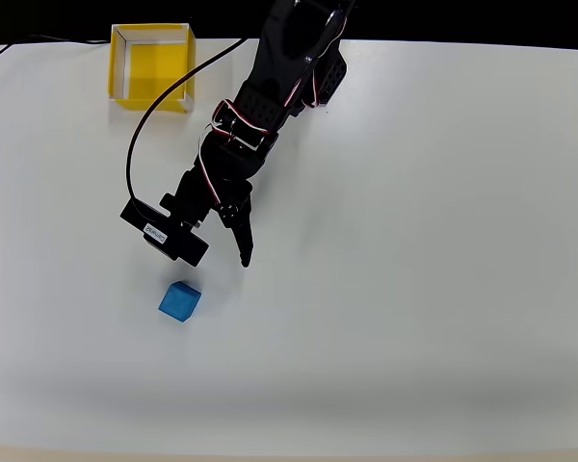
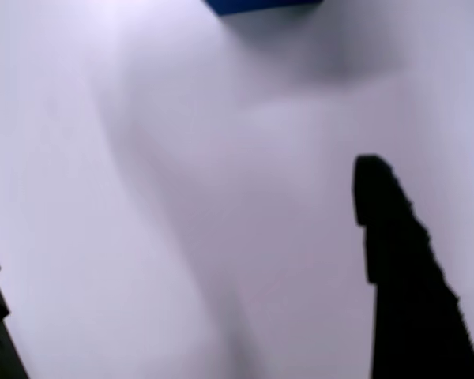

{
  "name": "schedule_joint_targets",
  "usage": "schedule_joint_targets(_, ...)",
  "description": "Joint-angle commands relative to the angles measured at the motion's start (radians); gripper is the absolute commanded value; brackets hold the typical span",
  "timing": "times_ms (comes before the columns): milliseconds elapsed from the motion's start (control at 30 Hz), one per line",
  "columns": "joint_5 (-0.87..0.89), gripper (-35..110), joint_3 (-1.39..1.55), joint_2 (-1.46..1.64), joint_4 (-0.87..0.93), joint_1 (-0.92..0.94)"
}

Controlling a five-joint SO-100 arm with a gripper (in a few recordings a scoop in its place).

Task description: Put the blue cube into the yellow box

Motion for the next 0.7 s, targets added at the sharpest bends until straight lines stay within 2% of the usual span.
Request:
schedule_joint_targets(0,0.003,51,-0.147,-0.086,-0.138,0.048)
schedule_joint_targets(400,0.02,51,-0.344,-0.472,-0.344,0.089)
schedule_joint_targets(667,0.032,51,-0.436,-0.627,-0.419,0.089)
